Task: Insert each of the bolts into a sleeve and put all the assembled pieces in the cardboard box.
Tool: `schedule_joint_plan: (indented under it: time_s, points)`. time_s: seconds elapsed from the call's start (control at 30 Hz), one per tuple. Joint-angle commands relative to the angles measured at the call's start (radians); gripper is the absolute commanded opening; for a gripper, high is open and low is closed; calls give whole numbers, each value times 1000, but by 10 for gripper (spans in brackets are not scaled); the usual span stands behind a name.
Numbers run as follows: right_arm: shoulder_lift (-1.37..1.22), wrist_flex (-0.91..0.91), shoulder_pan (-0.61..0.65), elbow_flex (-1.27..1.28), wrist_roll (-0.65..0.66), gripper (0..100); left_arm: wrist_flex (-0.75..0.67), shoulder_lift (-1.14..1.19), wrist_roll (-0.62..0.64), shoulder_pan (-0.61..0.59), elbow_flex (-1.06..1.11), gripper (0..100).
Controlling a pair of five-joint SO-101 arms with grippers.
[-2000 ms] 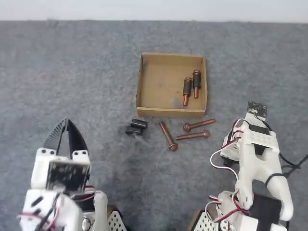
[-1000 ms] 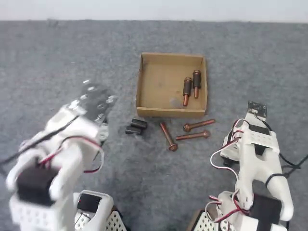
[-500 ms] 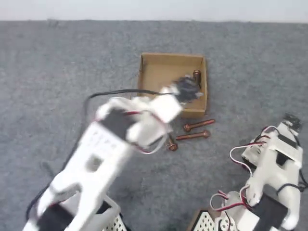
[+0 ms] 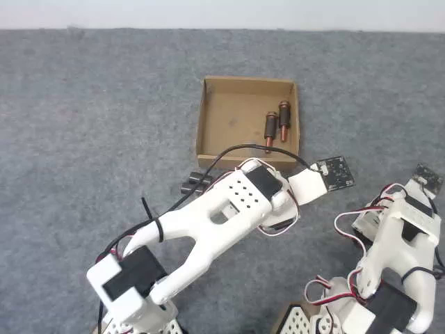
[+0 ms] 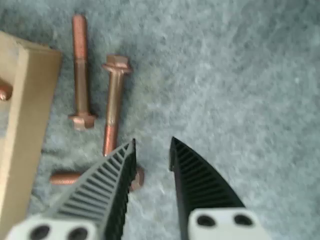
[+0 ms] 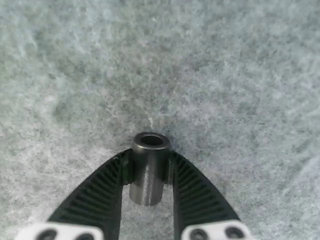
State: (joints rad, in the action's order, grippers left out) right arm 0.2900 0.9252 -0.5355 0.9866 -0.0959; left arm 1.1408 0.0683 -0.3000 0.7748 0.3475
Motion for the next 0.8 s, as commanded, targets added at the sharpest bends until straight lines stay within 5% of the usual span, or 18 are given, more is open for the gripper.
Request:
schedule_joint_plan:
  time_s: [0.0, 0.47, 0.67, 0.77]
  points:
    - [27, -18, -21, 3, 17, 8, -84, -3, -14, -6, -42, 117]
    - [27, -27, 12, 6, 51, 8, -428, 0, -157, -74, 130, 115]
    - [27, -24, 13, 6, 71, 8, -442, 121, -155, -72, 39, 115]
    - [27, -24, 13, 6, 72, 8, -319, 212, -153, -74, -99, 115]
